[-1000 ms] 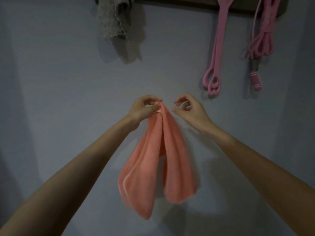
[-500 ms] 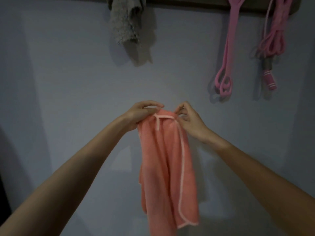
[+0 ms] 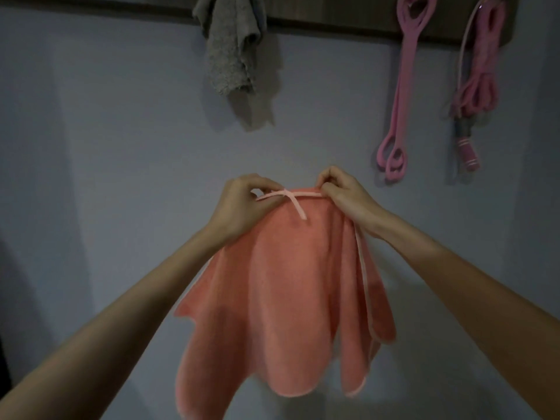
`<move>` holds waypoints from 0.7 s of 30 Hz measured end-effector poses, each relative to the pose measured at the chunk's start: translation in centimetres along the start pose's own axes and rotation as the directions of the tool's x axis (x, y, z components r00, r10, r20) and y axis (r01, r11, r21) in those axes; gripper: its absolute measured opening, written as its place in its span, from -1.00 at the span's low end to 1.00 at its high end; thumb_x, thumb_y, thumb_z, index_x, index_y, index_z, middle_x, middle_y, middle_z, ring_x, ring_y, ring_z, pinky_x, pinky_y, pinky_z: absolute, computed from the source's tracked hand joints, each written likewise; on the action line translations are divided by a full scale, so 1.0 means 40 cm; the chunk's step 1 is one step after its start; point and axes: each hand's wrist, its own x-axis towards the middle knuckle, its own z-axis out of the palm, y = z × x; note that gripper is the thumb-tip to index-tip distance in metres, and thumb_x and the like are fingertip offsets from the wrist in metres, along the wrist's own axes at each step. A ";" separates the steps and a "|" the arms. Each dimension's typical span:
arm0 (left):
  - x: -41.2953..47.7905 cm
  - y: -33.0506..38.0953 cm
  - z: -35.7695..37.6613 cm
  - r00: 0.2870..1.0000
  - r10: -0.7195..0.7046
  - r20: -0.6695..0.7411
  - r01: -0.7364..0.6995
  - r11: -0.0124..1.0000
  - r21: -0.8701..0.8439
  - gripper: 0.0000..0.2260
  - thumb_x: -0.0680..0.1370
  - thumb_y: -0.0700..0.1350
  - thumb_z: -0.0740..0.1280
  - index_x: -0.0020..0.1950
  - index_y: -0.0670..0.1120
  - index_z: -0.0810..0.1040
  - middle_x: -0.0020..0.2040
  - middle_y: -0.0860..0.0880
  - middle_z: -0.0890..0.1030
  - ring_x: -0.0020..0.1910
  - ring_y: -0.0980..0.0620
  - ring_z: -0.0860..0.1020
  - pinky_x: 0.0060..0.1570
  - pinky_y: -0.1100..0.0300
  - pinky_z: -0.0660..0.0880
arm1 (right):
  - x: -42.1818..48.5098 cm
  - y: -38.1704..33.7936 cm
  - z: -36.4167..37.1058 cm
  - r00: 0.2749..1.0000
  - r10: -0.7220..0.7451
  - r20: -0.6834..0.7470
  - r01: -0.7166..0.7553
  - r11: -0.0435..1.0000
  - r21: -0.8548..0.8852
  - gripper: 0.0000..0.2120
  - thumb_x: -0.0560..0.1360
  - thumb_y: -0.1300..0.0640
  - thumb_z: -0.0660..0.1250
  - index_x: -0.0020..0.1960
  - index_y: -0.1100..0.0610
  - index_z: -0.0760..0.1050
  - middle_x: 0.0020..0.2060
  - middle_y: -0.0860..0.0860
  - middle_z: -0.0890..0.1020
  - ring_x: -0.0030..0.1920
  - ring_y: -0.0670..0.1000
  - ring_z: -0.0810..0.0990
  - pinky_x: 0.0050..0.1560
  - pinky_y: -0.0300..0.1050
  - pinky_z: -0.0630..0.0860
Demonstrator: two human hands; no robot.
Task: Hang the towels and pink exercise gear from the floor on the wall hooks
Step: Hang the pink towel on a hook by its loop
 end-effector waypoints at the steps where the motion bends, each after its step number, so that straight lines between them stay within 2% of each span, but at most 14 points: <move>1: 0.000 0.005 -0.005 0.998 -0.063 0.010 0.063 0.997 -0.043 -0.88 0.45 -0.07 0.43 -0.04 0.11 0.66 -0.15 0.19 0.62 -0.15 0.32 0.56 -0.13 0.39 0.45 | -0.008 -0.006 -0.002 1.000 -0.015 0.021 0.016 1.000 -0.021 -0.81 0.44 0.34 0.22 -0.16 0.05 0.41 -0.25 -0.10 0.47 -0.27 -0.29 0.42 -0.16 -0.44 0.34; 3: 0.003 0.014 -0.014 0.973 -0.209 0.096 0.223 0.961 -0.163 -0.88 0.48 -0.01 0.41 -0.03 0.04 0.69 -0.12 0.17 0.66 -0.16 0.38 0.57 -0.10 0.45 0.47 | -0.022 -0.016 -0.006 0.997 -0.046 0.062 0.049 0.998 -0.043 -0.82 0.40 0.27 0.34 -0.08 0.06 0.44 -0.20 -0.10 0.50 -0.27 -0.35 0.43 -0.14 -0.50 0.34; 6: 0.012 0.033 -0.015 0.907 -0.339 0.251 0.410 0.850 -0.330 -0.80 0.48 0.05 0.39 -0.04 -0.03 0.71 -0.16 0.08 0.70 -0.17 0.23 0.61 -0.16 0.37 0.54 | -0.027 -0.025 -0.009 0.998 -0.058 0.025 0.059 0.998 -0.021 -0.85 0.44 0.18 0.41 -0.01 0.12 0.53 -0.21 -0.14 0.53 -0.29 -0.32 0.45 -0.18 -0.52 0.34; 9: 0.034 0.046 -0.003 0.909 -0.361 0.209 0.416 0.815 -0.404 -0.80 0.47 0.00 0.41 -0.03 -0.09 0.70 -0.16 0.06 0.70 -0.20 0.22 0.60 -0.21 0.40 0.52 | -0.011 -0.031 -0.010 0.995 -0.067 -0.072 0.065 0.997 -0.029 -0.87 0.44 0.13 0.41 -0.03 0.13 0.58 -0.21 -0.20 0.57 -0.27 -0.29 0.47 -0.15 -0.52 0.34; 12: 0.058 0.058 0.010 0.912 -0.376 0.164 0.408 0.791 -0.457 -0.84 0.45 -0.04 0.44 -0.05 -0.08 0.71 -0.15 0.06 0.70 -0.21 0.24 0.60 -0.24 0.44 0.52 | 0.009 -0.038 -0.013 0.986 -0.057 -0.155 0.057 0.998 -0.007 -0.90 0.44 0.11 0.42 -0.06 0.07 0.62 -0.15 -0.14 0.63 -0.21 -0.26 0.51 -0.13 -0.49 0.37; 15: 0.078 0.071 0.020 0.908 -0.395 0.139 0.409 0.769 -0.491 -0.93 0.43 -0.07 0.46 -0.14 -0.04 0.70 -0.31 0.15 0.68 -0.32 0.31 0.59 -0.35 0.47 0.48 | 0.024 -0.041 -0.020 0.983 -0.072 -0.170 0.066 0.997 -0.040 -0.93 0.43 0.07 0.43 -0.10 0.03 0.64 -0.15 -0.11 0.67 -0.16 -0.23 0.57 -0.09 -0.46 0.41; 18: 0.104 0.077 0.039 0.906 -0.402 0.131 0.412 0.771 -0.486 -0.91 0.42 -0.07 0.47 -0.12 -0.05 0.70 -0.35 0.18 0.65 -0.38 0.36 0.57 -0.40 0.50 0.44 | 0.048 -0.030 -0.031 0.977 -0.064 -0.205 0.053 0.997 -0.062 -0.98 0.44 0.10 0.41 -0.15 -0.01 0.62 -0.23 -0.17 0.64 -0.22 -0.33 0.54 -0.12 -0.50 0.38; 21: 0.140 0.080 0.056 0.905 -0.402 0.142 0.420 0.783 -0.460 -0.92 0.44 -0.06 0.45 -0.10 -0.01 0.69 -0.32 0.15 0.63 -0.43 0.32 0.53 -0.43 0.48 0.44 | 0.085 -0.021 -0.047 0.973 -0.059 -0.223 0.041 0.996 -0.083 -0.95 0.46 0.12 0.38 -0.15 -0.02 0.60 -0.26 -0.22 0.60 -0.27 -0.41 0.50 -0.15 -0.53 0.36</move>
